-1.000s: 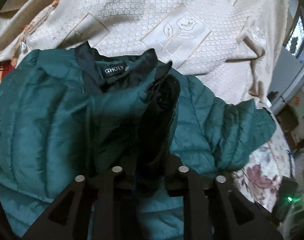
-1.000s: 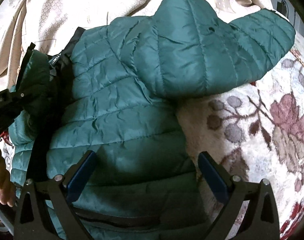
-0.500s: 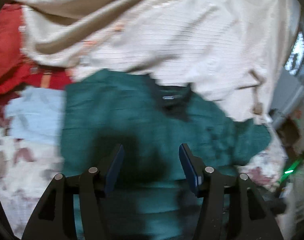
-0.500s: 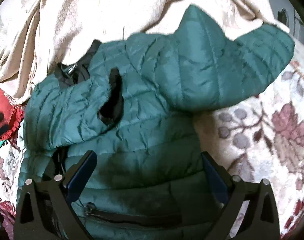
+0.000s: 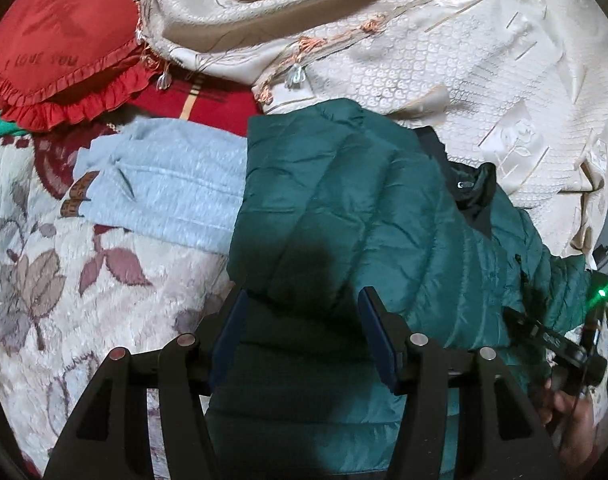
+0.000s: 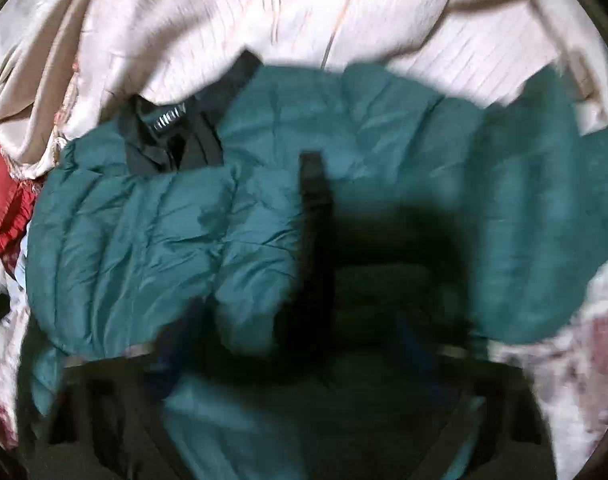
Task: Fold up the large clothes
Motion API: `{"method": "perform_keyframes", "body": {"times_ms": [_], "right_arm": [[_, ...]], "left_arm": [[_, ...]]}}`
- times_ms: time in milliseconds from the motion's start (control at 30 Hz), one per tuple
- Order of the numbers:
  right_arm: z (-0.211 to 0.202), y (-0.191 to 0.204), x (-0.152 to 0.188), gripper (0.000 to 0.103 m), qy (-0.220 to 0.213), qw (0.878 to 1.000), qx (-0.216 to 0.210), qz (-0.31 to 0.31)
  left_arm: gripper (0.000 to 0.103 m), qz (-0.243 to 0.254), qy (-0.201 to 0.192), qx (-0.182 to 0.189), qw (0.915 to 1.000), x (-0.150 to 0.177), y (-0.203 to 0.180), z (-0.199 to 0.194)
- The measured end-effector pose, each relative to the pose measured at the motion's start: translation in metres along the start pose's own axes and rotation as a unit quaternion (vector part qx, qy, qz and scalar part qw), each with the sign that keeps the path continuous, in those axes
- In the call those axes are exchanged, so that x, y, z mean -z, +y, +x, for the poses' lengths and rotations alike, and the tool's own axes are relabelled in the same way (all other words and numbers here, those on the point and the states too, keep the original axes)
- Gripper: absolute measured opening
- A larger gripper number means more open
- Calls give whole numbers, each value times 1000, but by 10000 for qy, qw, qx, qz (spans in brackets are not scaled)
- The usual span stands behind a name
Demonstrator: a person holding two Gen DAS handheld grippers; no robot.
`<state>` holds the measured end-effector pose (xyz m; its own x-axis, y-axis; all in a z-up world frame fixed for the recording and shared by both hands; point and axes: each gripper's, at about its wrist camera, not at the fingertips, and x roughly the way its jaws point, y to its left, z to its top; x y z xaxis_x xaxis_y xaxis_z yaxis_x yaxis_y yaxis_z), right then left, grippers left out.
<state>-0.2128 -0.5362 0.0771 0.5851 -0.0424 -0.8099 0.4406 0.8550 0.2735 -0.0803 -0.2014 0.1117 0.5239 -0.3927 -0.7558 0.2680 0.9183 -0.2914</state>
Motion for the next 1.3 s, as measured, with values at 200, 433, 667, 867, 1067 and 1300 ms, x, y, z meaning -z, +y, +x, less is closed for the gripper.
{"method": "perform_keyframes", "body": {"times_ms": [200,433,667,867,1067,1300], "right_arm": [[-24,21,-17,15,-538,9975,-142,-446],[-29,-4,-34,15,-997,9910,822,-361],[-11,-18,-32,67,-812,9934,794,-179],[-49,14,-24,77,-1230,9892,315,-737],[4,53,-36,77,-864,9873,219,-1316],[45,59,-58,81,-977,9830,610,-1428]], "left_arm": [[39,49,-123,-41,9999,-8,-5,1],[39,-79,39,-35,10000,-5,-13,25],[39,79,-192,-227,9995,-11,-19,20],[39,132,-373,-474,9981,-30,-35,37],[39,436,-429,-995,9932,-37,-47,66],[39,270,-325,-963,9944,-35,-37,83]]}}
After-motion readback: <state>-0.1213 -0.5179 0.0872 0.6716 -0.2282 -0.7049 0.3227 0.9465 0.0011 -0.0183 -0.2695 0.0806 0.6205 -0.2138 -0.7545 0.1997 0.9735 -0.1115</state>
